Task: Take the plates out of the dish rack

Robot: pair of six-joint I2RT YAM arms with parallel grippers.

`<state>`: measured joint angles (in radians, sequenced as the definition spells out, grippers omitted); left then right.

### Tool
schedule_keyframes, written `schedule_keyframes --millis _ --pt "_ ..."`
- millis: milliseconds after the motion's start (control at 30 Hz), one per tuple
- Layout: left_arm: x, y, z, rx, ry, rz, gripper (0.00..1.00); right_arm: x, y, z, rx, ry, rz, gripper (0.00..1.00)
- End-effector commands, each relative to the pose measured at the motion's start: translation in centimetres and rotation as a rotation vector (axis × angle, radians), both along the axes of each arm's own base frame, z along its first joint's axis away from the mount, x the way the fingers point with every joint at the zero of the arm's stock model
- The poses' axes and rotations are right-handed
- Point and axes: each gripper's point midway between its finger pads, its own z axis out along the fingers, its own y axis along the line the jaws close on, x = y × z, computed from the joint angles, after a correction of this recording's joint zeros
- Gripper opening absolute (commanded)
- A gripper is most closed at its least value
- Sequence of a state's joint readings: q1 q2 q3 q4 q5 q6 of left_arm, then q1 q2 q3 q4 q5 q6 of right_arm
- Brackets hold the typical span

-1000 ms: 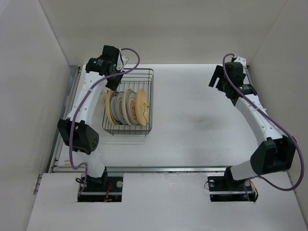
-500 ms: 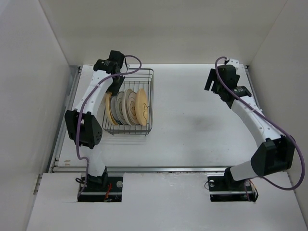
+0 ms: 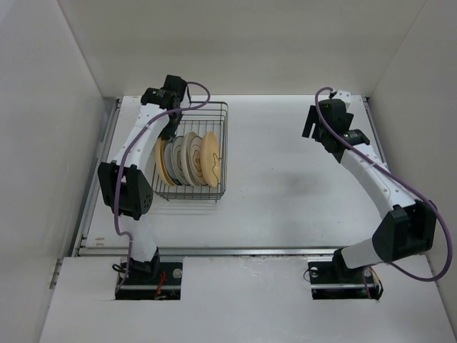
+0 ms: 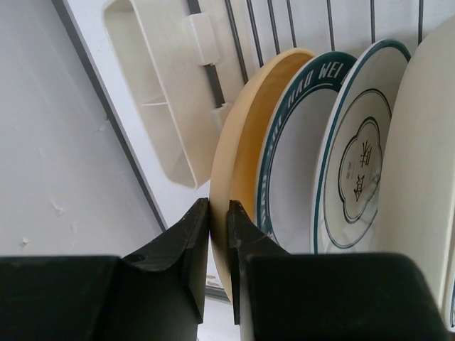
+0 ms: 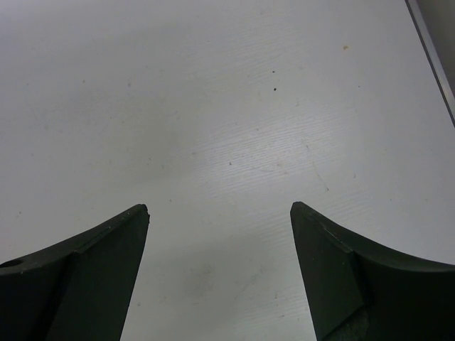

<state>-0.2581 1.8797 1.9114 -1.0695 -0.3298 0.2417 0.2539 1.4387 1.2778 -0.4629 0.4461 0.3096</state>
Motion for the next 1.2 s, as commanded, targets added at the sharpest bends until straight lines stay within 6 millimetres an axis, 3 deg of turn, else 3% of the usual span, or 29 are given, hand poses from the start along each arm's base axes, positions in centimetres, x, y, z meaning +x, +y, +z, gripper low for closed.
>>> schedule_keyframes --millis 0,100,267,533,733,967,1100,1167 --pt "-0.2 -0.3 2.4 -0.012 -0.048 0.025 0.00 0.5 0.6 1.7 -0.010 -0.051 0.002 0.86" --pt "0.5 0.3 4.6 0.073 -0.112 0.025 0.00 0.4 0.7 1.9 -0.023 -0.050 0.009 0.86" --pt "1.8 1.1 11.0 0.246 -0.330 0.025 0.00 0.6 0.8 2.3 -0.033 -0.053 0.001 0.86" --pt "2.3 1.2 16.0 0.349 -0.497 0.017 0.00 0.5 1.4 3.0 -0.040 -0.065 0.006 0.86" --pt "3.2 0.5 18.1 0.365 -0.583 0.008 0.00 0.7 2.0 3.6 -0.012 -0.072 0.028 0.85" --pt "4.1 0.5 21.0 0.374 -0.698 0.020 0.00 0.8 4.8 4.9 0.114 -0.110 0.134 0.85" --pt "4.0 0.9 24.4 0.375 -0.814 0.051 0.00 0.8 7.6 6.2 0.205 -0.150 0.270 0.85" --pt "3.9 0.8 26.6 0.338 -0.886 0.068 0.00 0.5 10.2 7.6 0.273 -0.186 0.391 0.85"
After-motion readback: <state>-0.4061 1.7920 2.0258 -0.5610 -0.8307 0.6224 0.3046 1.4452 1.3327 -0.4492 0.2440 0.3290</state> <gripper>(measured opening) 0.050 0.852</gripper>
